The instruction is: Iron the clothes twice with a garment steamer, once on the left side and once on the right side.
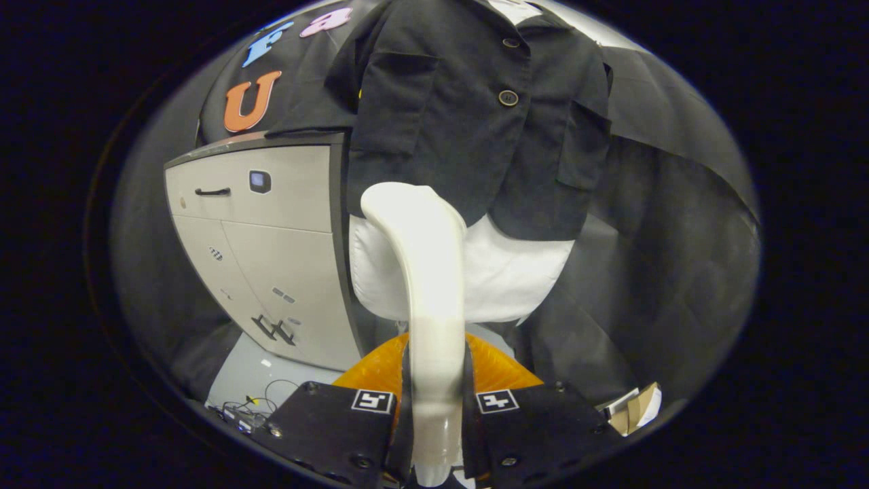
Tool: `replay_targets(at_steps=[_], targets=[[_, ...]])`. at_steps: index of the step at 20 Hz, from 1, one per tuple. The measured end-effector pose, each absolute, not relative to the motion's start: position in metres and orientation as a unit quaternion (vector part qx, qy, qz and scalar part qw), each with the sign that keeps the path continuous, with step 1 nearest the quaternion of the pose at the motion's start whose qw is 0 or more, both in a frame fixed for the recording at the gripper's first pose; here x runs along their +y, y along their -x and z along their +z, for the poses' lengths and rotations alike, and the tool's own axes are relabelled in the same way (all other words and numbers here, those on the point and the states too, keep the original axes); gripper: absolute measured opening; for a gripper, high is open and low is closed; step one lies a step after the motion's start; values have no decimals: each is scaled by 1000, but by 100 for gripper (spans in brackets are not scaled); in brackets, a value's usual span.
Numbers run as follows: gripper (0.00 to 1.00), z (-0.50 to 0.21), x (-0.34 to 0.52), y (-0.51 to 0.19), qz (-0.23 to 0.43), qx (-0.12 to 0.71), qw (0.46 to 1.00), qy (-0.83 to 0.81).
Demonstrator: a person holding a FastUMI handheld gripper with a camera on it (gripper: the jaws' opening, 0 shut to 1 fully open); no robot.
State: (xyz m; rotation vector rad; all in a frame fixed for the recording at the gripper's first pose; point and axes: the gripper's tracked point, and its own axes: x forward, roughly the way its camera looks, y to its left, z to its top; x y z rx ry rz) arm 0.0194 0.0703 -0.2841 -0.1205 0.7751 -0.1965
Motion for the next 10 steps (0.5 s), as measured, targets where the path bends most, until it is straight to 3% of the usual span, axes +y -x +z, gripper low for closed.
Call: replay_targets(at_steps=[10], targets=[[31, -137, 33, -40, -65, 259, 963, -38]])
